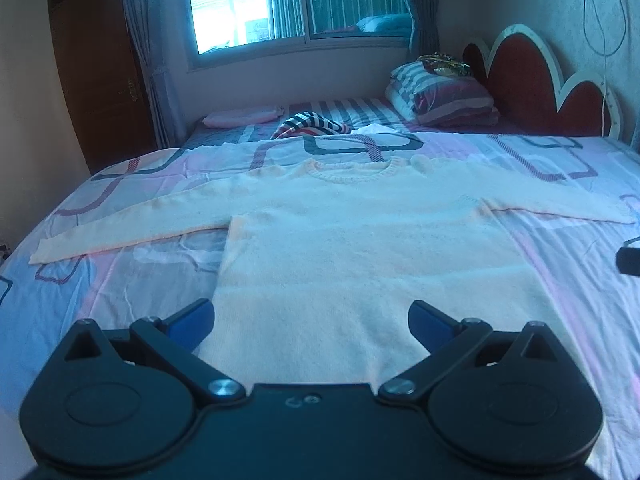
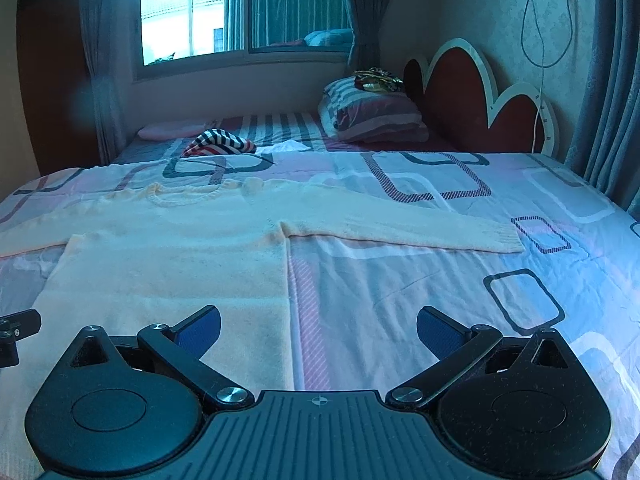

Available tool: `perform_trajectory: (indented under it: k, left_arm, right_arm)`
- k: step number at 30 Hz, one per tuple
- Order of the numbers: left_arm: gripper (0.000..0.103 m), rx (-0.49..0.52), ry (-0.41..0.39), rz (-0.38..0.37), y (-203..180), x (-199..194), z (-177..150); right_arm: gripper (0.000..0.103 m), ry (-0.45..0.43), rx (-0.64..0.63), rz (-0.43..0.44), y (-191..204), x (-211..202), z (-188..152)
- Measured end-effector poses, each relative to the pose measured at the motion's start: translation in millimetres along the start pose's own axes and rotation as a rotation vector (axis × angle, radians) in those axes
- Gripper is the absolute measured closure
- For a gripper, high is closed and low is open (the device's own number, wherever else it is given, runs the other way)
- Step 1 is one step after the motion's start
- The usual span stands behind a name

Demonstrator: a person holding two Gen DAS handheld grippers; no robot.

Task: Fold small clothes
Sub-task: 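Move the right gripper toward the cuff of the sweater sleeve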

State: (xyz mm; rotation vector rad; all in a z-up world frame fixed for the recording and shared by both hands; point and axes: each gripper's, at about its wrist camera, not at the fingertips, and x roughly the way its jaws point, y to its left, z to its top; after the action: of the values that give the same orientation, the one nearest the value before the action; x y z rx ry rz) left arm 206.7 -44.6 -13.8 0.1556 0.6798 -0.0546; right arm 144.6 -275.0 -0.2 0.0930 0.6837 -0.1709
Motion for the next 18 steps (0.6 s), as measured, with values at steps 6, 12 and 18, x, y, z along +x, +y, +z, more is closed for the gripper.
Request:
perform_trajectory:
  k: [6,12,18]
  left_arm:
    - [0.001,0.015,-0.015,0.025,1.6,33.8,11.0]
    - [0.001,0.012,-0.005,0.000,0.6,63.5,24.7]
    - [0.001,-0.010,0.026,0.021,3.4,93.3,36.0]
  right_arm:
    - [0.000,0.011,0.013,-0.056,-20.2,34.9,9.5]
    - [0.000,0.020,0.030,-0.106,-41.2,64.8,16.1]
    - [0.000,0.019,0.041,-0.144,-62.7,96.7,26.0]
